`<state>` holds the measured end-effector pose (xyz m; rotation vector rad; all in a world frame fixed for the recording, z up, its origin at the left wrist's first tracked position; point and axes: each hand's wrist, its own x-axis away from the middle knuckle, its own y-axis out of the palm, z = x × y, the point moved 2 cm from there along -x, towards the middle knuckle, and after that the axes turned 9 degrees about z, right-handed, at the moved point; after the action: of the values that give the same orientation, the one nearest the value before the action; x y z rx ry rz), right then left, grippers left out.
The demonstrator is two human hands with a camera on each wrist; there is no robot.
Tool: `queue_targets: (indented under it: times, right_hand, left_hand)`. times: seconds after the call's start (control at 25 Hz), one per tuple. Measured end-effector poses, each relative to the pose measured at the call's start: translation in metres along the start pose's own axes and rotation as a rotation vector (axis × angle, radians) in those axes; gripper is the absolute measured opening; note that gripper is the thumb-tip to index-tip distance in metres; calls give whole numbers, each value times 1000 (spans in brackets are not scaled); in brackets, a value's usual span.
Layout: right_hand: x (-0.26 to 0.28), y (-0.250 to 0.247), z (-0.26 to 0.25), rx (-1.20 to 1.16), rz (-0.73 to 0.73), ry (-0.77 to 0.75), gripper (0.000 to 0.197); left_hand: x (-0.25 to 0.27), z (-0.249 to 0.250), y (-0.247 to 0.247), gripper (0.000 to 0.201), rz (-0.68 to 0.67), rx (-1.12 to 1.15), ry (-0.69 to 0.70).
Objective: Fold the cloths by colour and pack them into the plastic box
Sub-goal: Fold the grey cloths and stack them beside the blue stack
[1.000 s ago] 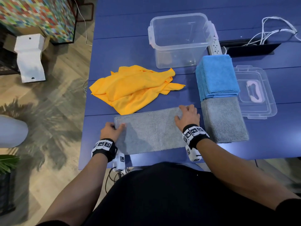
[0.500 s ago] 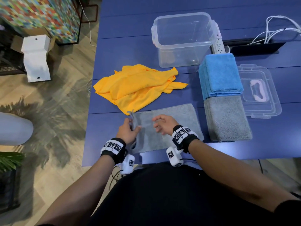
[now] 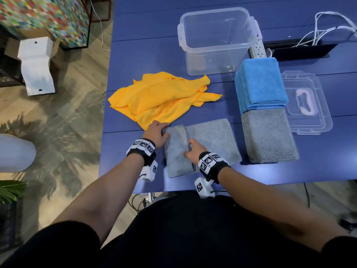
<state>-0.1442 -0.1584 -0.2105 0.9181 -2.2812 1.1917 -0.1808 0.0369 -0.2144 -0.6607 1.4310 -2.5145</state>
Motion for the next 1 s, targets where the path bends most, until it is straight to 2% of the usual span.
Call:
queue_targets:
  times: [0.12, 0.24, 0.36, 0.48, 0.56, 0.68, 0.8, 0.92, 0.96, 1.0]
  right_hand:
    - [6, -4, 1, 14, 48, -21, 66]
    - [13, -10, 3, -50, 71, -86, 84]
    - [10, -9, 7, 8, 63, -99, 89]
    - [11, -8, 8, 148, 115, -42, 86]
    - [16, -11, 8, 268, 170, -10, 64]
    - [21, -15, 3, 413, 145, -153, 31]
    - [26, -9, -1, 490, -31, -274, 45]
    - [29, -3, -7, 565, -7, -319, 45]
    - [29, -1, -9, 560, 8, -337, 49]
    - [29, 2, -11, 551, 9, -335, 61]
  left_hand:
    - [-13, 9, 5, 41, -39, -107, 38]
    - [-18, 18, 6, 48, -55, -139, 20]
    - [-20, 20, 7, 48, -129, -291, 29]
    - [-20, 16, 3, 42, -110, -359, -15]
    - [-18, 14, 0, 40, -120, -306, -74]
    - [-15, 11, -1, 41, -142, -184, -115]
    - [-10, 9, 0, 36, -184, -32, -168]
    - [-4, 5, -1, 34, -166, 161, -282]
    - [-3, 4, -1, 35, -135, 240, -337]
    - [-1, 3, -3, 35, -95, 315, -380]
